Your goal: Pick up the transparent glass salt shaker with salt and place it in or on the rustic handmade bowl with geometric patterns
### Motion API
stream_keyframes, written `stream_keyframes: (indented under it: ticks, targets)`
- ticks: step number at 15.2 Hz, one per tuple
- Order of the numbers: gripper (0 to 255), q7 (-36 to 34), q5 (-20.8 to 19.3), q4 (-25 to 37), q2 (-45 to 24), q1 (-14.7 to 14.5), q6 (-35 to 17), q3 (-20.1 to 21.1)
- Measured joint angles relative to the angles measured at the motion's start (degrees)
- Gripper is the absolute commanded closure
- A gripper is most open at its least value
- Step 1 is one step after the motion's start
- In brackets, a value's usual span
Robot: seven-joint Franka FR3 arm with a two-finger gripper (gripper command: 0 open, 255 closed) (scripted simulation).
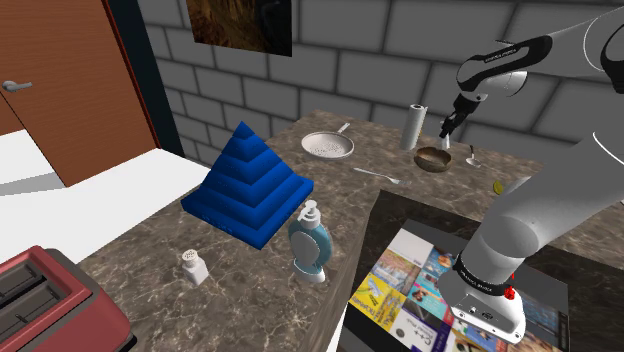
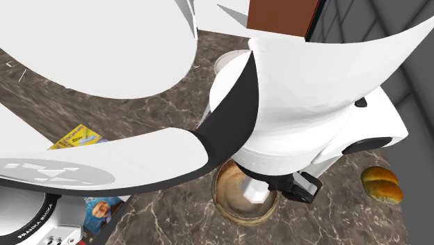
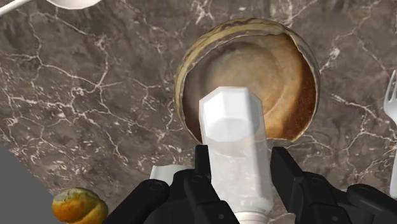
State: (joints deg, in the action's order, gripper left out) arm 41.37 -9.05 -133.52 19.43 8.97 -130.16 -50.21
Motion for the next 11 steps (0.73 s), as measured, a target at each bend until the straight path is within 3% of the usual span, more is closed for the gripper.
stream_keyframes:
  ticks: [3, 4, 11]
  targets:
    - [255, 0.03, 0.02, -0.06, -0.03, -0.01, -0.10, -0.04]
    - [0, 0.04, 0.02, -0.06, -0.04, -0.01, -0.10, -0.05]
    - [0, -0.26, -0.30, 0.30, 0.49, 0.25, 0.70, 0.37]
